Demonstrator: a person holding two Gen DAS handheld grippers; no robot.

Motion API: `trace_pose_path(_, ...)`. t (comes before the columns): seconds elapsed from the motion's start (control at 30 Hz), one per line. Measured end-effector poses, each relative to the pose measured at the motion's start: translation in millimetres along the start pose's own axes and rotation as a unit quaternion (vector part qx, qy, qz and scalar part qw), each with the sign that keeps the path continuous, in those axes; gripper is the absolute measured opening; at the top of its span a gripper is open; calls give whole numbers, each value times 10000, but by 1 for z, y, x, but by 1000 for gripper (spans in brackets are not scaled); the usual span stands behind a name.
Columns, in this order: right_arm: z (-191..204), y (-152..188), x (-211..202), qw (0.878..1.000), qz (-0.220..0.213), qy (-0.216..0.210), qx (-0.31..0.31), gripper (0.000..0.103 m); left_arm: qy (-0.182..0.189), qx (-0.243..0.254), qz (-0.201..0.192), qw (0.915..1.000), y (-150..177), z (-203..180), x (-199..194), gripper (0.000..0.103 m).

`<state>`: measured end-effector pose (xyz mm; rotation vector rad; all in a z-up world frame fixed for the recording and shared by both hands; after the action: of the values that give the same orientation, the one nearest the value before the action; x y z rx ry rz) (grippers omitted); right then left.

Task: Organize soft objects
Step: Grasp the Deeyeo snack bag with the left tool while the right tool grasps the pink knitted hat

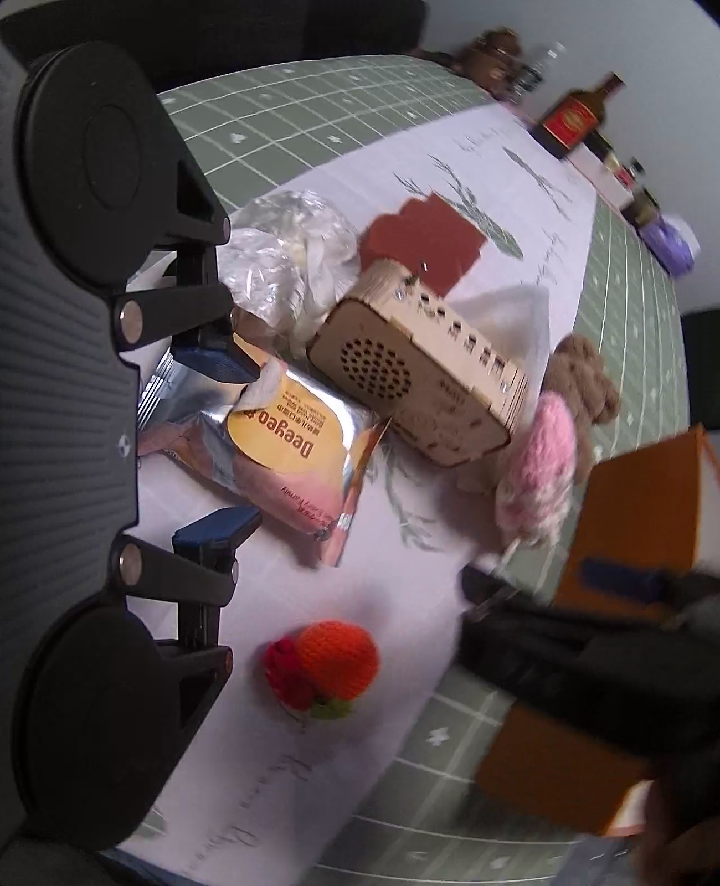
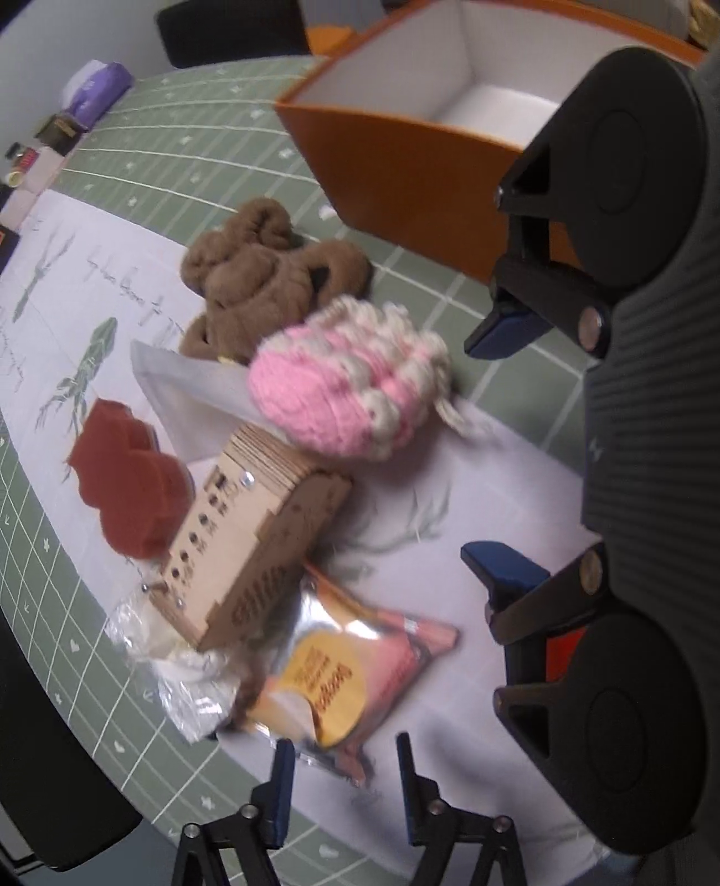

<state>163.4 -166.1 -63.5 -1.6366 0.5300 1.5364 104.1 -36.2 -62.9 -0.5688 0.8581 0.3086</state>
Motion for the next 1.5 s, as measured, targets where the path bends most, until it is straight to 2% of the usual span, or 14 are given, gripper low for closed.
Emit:
trace_pose_path(0.3,-10,-24,27,9970,217,426,-614,79,-259,1016,65,9945,0,-24,25,67)
trace_pose_path(0.43,-13,-31,41,9961,296,424,-718,79,-422,1397,328,9888,0,-27,36,67)
trace_pose_path(0.63,-16,-37,54,9955,316,382,-806,79,-409,1446,453,9876,-4,-26,40,60)
trace_pose_path(0.8,-16,-40,57,9949,322,441,-849,68,-493,1557,495,9853,-4,-27,42,51)
trace_pose_path(1.07,-13,-39,53,9916,372,679,-1040,39,-692,1641,488,9828,-3,-31,42,39)
trace_pose_path(1.13,-9,-36,48,9903,371,741,-1112,35,-729,1611,494,9830,-3,-30,40,34)
trace_pose_path(1.5,-1,-26,20,9880,268,845,-1266,28,-721,1351,480,9870,-4,-27,23,28)
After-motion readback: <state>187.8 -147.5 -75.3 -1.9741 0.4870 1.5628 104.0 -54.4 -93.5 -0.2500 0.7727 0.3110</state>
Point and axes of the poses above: each gripper's, at about its wrist camera, not at the fingertips, and x roughly the way its jaws point, z to its left, y to its underside, the point moved 3 cm from there along x, roughly the way its jaws point, and after that the axes turned 14 degrees about -y, right-handed, at the moved point
